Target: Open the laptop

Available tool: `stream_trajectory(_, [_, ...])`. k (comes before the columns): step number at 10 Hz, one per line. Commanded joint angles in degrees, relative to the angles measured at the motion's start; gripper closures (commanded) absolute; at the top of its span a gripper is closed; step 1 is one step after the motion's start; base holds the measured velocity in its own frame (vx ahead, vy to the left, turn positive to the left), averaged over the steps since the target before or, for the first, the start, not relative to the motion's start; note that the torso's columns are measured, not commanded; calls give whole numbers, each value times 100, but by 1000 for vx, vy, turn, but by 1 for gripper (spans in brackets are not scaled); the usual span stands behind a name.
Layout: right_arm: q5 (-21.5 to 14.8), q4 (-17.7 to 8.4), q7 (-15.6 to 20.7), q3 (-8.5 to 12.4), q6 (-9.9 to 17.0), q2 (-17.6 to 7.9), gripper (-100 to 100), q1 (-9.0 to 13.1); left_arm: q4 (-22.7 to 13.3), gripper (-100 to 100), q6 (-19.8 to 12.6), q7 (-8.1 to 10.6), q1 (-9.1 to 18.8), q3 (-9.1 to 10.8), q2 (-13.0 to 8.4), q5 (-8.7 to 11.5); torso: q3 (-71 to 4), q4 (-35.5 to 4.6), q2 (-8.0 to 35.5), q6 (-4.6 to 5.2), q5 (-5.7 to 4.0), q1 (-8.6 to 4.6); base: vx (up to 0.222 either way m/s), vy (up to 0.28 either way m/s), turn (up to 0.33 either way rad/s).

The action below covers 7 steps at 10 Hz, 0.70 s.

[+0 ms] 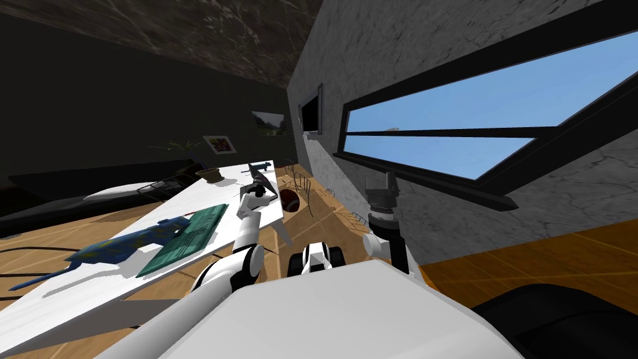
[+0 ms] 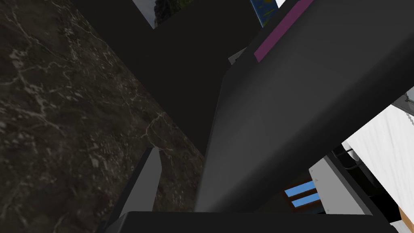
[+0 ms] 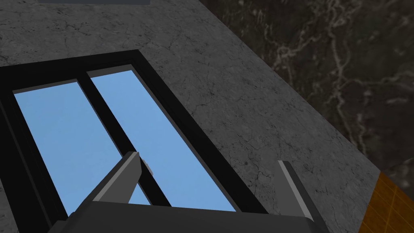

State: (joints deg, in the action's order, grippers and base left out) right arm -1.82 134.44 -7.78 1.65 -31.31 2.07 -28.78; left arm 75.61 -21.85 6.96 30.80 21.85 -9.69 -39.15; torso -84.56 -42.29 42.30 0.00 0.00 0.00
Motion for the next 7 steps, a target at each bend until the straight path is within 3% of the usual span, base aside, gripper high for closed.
stream_trajectory(1, [0, 0, 0, 0, 0, 0, 0, 0, 21, 100, 235, 159, -101, 97, 80, 124, 0, 2, 0, -2, 1, 1, 18, -1, 77])
stream_trajectory(7, [0, 0, 0, 0, 0, 0, 0, -1, 76, 100, 937, 637, -413, 392, 322, 498, -21, 17, -34, 29, 14, 5, 19, -1, 65])
